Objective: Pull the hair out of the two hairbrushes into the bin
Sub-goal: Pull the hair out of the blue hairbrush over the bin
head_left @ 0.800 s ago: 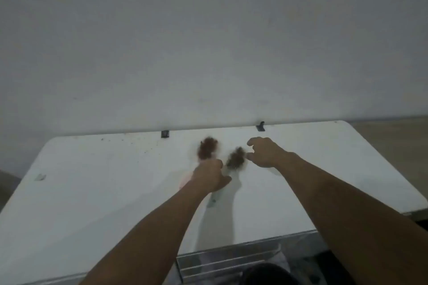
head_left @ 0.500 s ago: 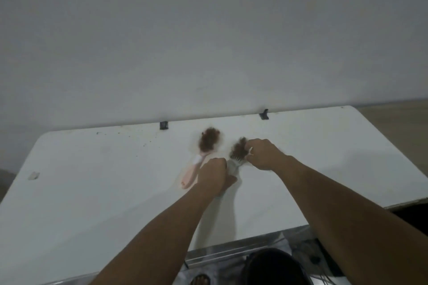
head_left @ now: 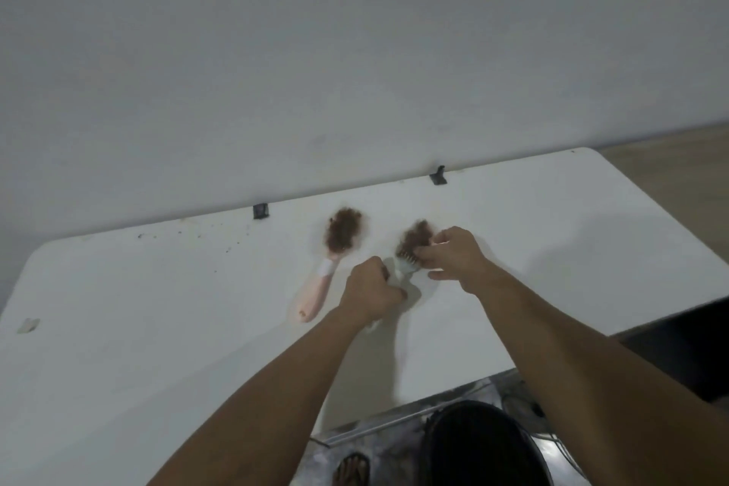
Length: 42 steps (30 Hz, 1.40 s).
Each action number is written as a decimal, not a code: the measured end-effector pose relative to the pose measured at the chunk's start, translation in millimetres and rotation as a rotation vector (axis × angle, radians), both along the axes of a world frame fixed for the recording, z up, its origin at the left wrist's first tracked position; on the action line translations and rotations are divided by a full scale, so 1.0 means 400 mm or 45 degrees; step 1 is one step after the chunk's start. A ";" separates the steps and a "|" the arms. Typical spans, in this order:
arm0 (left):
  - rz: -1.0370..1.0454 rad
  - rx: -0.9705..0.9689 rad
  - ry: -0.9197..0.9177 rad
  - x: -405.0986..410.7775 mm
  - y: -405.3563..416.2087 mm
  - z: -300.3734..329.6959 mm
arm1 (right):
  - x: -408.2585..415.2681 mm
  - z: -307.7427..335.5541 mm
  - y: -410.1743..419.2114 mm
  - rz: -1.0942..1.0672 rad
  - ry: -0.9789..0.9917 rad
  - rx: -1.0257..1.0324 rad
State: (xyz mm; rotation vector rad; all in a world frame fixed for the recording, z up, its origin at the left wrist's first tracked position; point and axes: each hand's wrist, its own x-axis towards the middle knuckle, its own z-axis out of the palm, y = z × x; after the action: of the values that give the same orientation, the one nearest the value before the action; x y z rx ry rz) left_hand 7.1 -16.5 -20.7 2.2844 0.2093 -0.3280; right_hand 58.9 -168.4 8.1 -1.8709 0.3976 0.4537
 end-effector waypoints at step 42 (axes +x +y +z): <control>-0.537 -0.411 -0.428 -0.465 -0.191 -0.128 | -0.650 -0.137 -0.192 -0.585 -0.762 0.469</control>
State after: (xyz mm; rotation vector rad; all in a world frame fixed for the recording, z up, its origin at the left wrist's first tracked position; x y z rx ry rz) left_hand -179.0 -92.8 -72.1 2.0077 -0.4700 -0.1689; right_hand -201.0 -245.3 -46.7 -1.4086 0.2959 -0.3252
